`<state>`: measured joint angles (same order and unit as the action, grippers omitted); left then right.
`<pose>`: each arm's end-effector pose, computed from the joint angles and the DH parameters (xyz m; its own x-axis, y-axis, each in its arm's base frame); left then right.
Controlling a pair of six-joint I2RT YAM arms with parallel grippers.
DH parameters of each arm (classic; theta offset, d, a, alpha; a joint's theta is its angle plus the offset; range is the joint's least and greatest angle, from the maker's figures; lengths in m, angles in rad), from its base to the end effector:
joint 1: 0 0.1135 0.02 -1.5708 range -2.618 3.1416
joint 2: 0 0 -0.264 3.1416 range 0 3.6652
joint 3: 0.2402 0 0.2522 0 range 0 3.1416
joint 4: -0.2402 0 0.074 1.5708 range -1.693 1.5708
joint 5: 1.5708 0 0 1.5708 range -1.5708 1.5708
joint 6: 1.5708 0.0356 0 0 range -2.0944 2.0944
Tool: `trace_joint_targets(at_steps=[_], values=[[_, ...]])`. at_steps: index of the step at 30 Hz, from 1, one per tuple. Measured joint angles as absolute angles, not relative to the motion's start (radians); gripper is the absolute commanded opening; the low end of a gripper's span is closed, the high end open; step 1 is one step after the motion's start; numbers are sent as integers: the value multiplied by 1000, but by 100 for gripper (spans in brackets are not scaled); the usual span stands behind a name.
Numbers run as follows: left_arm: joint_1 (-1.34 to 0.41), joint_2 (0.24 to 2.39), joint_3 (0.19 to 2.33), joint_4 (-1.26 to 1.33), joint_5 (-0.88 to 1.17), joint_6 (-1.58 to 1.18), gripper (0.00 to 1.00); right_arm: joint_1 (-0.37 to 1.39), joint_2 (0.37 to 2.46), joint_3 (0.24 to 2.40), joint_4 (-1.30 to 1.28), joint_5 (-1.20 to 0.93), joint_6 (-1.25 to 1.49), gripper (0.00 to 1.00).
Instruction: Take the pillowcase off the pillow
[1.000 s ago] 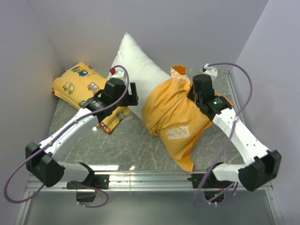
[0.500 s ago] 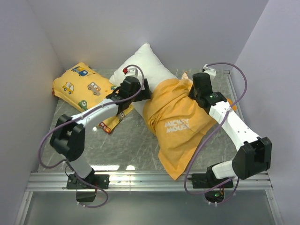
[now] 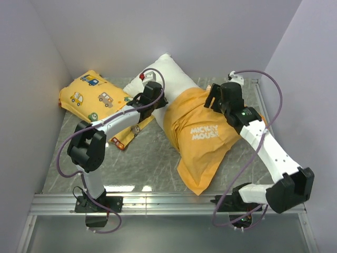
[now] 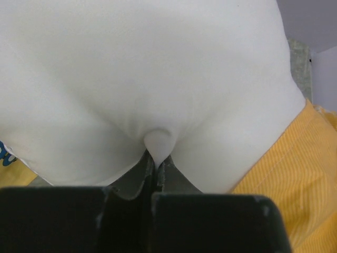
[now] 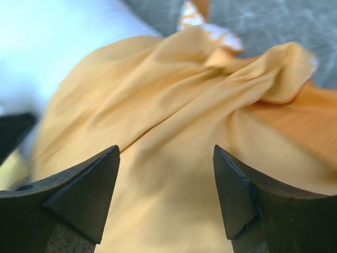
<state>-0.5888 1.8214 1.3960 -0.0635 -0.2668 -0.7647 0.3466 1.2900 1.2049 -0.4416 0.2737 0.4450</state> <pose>0.3620 -0.2305 0.2719 -0.5187 -0.4566 -0.7228 -0.0235 0.8527 -0.5219 0.2757 0.0893 0.3517 -0.4729 0.2698 -0.8388 0.1067 0.9625 0.2495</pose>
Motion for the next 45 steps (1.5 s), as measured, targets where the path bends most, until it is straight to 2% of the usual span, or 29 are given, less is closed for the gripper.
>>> trace_joint_targets(at_steps=[5, 9, 12, 15, 16, 19, 22, 31, 36, 42, 45], values=[[-603, 1821, 1404, -52, -276, -757, 0, 523, 1219, 1207, -443, 235, 448, 84], [-633, 1821, 1450, -75, -323, -721, 0, 664, 1302, 1244, -448, 225, 448, 84], [-654, 1821, 1497, -97, -352, -694, 0, 689, 1399, 1256, -458, 232, 452, 81], [-664, 1821, 1521, -110, -370, -668, 0, 686, 1461, 1250, -473, 266, 453, 52], [-667, 1821, 1524, -117, -376, -658, 0, 683, 1469, 1250, -480, 282, 455, 32], [-669, 1809, 1525, -127, -395, -627, 0, 662, 1459, 1250, -496, 317, 462, 7], [-672, 1774, 1525, -129, -395, -598, 0, 624, 1428, 1249, -500, 320, 473, 0], [-688, 1601, 1542, -132, -424, -490, 1, 466, 1253, 1198, -474, 316, 478, 0], [-664, 1502, 1518, -165, -494, -475, 0, 345, 1241, 1118, -431, 265, 485, 0], [-431, 1291, 1282, -260, -404, -630, 1, 209, 1236, 1024, -351, 99, 544, 0], [-389, 1224, 1175, -281, -358, -691, 0, 206, 1213, 972, -314, 31, 562, 0]])
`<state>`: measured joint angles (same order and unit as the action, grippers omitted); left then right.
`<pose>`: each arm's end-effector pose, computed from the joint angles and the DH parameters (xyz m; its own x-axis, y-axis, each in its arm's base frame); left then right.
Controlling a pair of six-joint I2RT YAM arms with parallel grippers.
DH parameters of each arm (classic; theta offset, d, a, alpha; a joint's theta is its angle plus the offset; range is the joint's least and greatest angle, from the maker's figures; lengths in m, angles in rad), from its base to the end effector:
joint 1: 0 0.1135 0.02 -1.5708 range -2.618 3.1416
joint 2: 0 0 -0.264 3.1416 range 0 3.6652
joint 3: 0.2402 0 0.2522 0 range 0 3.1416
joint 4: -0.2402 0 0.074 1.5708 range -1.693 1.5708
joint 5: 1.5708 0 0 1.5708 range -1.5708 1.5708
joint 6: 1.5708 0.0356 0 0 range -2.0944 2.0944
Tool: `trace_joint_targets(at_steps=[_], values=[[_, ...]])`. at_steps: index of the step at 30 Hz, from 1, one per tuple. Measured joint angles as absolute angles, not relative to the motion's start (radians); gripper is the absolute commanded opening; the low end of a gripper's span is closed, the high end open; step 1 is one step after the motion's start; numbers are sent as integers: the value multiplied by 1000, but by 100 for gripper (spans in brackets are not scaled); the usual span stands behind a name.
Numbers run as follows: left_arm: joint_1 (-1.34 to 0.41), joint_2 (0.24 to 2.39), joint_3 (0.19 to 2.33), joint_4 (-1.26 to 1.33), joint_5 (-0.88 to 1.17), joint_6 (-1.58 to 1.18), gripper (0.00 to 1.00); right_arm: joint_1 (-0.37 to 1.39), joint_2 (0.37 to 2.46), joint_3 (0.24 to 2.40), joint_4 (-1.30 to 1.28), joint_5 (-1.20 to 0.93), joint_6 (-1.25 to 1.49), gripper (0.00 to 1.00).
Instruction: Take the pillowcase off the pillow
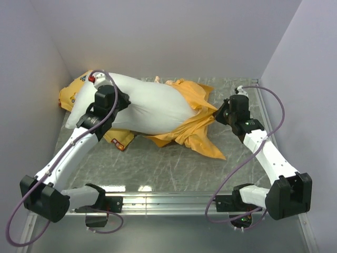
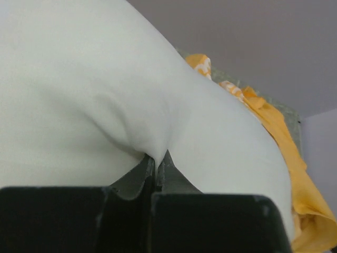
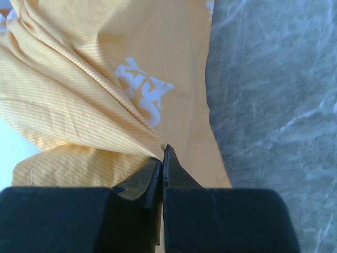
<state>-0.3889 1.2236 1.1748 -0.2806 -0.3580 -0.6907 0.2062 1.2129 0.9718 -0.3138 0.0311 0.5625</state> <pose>0.2632 -0.0944 0.3750 -0.2615 -0.5377 -0.8016 -0.1534 0.8431 -0.5155 0.2673 0.0548 0.3028 -0.5316 0.4334 -0.7277 0.1238 0.8897 0.4394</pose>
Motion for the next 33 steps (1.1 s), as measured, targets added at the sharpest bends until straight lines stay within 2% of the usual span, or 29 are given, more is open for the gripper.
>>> trace_joint_targets(at_steps=[1, 3, 4, 5, 7, 9, 12, 15, 26, 29, 32, 33], values=[[-389, 1204, 1150, -274, -339, -705, 1, 203, 1202, 949, -309, 17, 565, 5], [-389, 1160, 1096, -245, -302, -731, 1, 201, 1185, 912, -302, -2, 566, 22], [-388, 1141, 1069, -235, -291, -742, 1, 204, 1177, 896, -300, -9, 564, 45], [-386, 1119, 1036, -221, -282, -753, 1, 209, 1169, 880, -299, -4, 562, 55], [-376, 1085, 982, -201, -274, -770, 1, 236, 1140, 849, -300, 26, 538, 73], [-368, 1060, 940, -187, -270, -782, 0, 278, 1104, 835, -307, 57, 519, 80], [-364, 1028, 884, -161, -259, -801, 1, 321, 1078, 852, -300, 67, 496, 82], [-364, 1003, 841, -138, -250, -816, 1, 351, 1137, 937, -300, 61, 476, 85], [-363, 977, 778, -105, -226, -845, 0, 402, 1655, 1484, -316, 60, 414, 87], [-362, 976, 770, -91, -222, -857, 1, 402, 1777, 1627, -363, 61, 398, 84], [-361, 976, 767, -86, -220, -863, 0, 402, 1868, 1718, -400, 54, 380, 70], [-361, 975, 767, -86, -219, -863, 1, 402, 1892, 1736, -413, 50, 373, 49]])
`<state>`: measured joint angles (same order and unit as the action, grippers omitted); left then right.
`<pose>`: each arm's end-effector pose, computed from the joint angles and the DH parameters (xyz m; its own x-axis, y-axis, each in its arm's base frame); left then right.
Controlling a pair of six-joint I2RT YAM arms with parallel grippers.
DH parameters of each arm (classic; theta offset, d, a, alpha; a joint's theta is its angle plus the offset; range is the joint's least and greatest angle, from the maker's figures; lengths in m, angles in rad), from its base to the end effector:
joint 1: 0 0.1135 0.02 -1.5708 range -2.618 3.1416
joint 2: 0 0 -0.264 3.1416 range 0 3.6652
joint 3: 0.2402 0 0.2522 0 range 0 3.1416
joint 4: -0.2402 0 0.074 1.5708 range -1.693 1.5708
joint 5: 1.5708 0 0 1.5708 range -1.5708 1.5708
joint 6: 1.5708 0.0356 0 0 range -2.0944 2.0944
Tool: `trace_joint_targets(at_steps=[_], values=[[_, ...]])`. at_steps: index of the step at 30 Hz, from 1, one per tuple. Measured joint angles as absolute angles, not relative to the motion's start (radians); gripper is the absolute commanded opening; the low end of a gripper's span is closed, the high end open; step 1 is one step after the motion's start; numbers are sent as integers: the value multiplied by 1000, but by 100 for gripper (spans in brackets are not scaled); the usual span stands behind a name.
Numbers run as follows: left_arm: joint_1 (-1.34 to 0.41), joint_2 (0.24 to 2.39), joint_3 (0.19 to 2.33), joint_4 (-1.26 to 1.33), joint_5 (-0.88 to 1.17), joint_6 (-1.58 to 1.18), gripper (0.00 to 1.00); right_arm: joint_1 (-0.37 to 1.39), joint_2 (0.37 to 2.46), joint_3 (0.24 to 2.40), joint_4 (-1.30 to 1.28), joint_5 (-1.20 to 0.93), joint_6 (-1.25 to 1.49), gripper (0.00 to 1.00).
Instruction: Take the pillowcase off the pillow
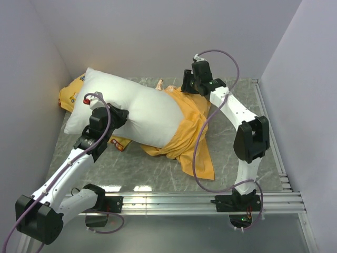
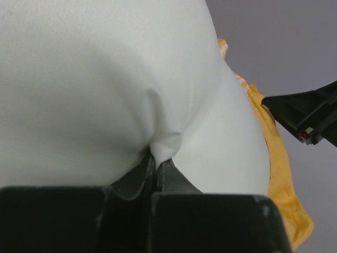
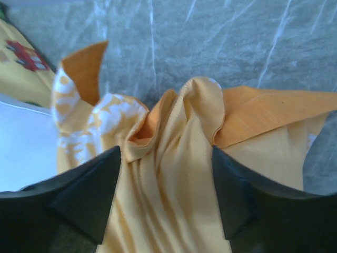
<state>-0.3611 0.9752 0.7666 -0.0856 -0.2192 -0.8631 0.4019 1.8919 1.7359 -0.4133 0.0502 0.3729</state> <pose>0.2161 -0.0733 0.3085 -0.2905 -0.6831 -0.6701 -0.1085 0.7193 -0.6862 0.4120 0.1732 0.3262 -0.5902 0.1445 -0.7942 -0.1469 0.9482 0.2817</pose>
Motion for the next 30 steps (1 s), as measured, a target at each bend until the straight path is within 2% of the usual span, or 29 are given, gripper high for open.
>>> trace_joint_targets(at_steps=[2, 3, 4, 10, 18, 19, 20, 21, 22, 23, 26, 30], values=[[-361, 973, 767, -87, -218, -864, 1, 401, 1930, 1761, -447, 46, 356, 27], [-361, 971, 766, -87, -218, -867, 0, 398, 1947, 1771, -461, 42, 354, 8], [-361, 970, 766, -87, -217, -869, 0, 397, 1961, 1780, -475, 37, 349, 0], [-361, 944, 762, -107, -214, -881, 0, 298, 1991, 1795, -522, 9, 390, 0], [-361, 910, 760, -148, -214, -889, 0, -15, 1990, 1773, -577, 7, 512, 0], [-361, 910, 760, -148, -214, -890, 1, -38, 1990, 1771, -586, 7, 521, 9], [-361, 910, 760, -148, -213, -894, 0, -49, 1988, 1767, -592, 7, 527, 32], [-361, 910, 760, -148, -214, -897, 0, -50, 1977, 1757, -591, 11, 533, 42], [-361, 911, 761, -150, -214, -900, 0, -39, 1963, 1742, -587, 20, 534, 59], [-361, 912, 763, -158, -214, -901, 1, -20, 1941, 1721, -584, 31, 533, 65], [-360, 922, 786, -187, -215, -902, 0, 78, 1802, 1593, -554, 62, 507, 75], [-360, 962, 844, -215, -215, -899, 1, 283, 1462, 1357, -490, 96, 480, 78]])
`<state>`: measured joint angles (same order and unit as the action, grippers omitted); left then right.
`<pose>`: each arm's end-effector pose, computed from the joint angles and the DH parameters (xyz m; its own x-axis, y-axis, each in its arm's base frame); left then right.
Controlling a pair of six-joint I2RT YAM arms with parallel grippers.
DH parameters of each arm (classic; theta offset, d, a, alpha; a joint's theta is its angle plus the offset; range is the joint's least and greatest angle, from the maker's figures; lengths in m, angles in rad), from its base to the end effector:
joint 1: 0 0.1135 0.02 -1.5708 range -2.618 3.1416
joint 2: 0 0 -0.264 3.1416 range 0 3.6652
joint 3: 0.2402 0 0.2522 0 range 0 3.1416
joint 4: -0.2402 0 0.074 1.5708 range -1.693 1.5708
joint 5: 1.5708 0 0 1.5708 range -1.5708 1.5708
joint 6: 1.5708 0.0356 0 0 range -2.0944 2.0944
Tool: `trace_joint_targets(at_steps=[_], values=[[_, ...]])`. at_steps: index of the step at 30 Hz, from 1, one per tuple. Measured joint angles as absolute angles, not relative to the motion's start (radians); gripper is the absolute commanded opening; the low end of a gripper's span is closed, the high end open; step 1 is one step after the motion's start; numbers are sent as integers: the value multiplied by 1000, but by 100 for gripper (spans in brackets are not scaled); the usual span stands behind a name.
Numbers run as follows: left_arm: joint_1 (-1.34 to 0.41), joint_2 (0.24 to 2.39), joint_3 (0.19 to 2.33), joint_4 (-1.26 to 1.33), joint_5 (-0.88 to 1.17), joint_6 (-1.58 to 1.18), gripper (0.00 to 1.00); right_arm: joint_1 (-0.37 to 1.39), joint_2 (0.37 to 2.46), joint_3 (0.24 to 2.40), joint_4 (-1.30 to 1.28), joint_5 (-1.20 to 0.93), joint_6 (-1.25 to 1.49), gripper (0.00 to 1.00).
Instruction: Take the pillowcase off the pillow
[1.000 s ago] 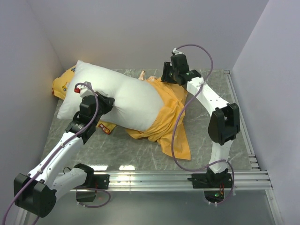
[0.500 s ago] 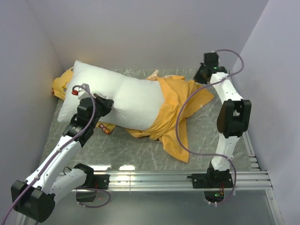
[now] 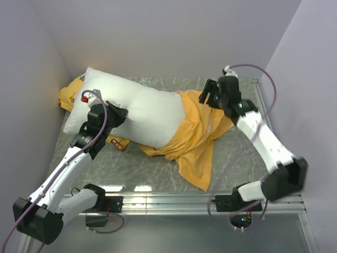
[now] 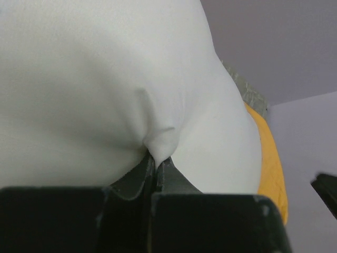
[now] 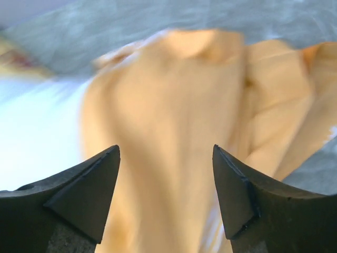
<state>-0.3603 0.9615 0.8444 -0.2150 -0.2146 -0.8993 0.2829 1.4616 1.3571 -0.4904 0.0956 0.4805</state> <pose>0.2105 -0.0712 0.3255 -0.3120 -0.6999 -0.6425 -0.1417 0.7030 -0.6969 0.3195 0.0893 0.3487 -0.5706 0.3133 -0.7592 0.0697 0.9395 0.3354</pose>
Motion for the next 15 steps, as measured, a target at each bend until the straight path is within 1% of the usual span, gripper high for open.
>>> trace_joint_targets(at_steps=[4, 7, 10, 15], values=[[-360, 1000, 896, -242, -215, -892, 1, 430, 1095, 1100, -393, 127, 486, 80], [-360, 1020, 931, -264, -215, -879, 1, 540, 889, 902, -361, 165, 514, 81], [-360, 1046, 973, -282, -215, -868, 1, 696, 851, 765, -336, 194, 556, 81], [-360, 1069, 1020, -309, -216, -848, 0, 909, 919, 600, -324, 242, 631, 82]])
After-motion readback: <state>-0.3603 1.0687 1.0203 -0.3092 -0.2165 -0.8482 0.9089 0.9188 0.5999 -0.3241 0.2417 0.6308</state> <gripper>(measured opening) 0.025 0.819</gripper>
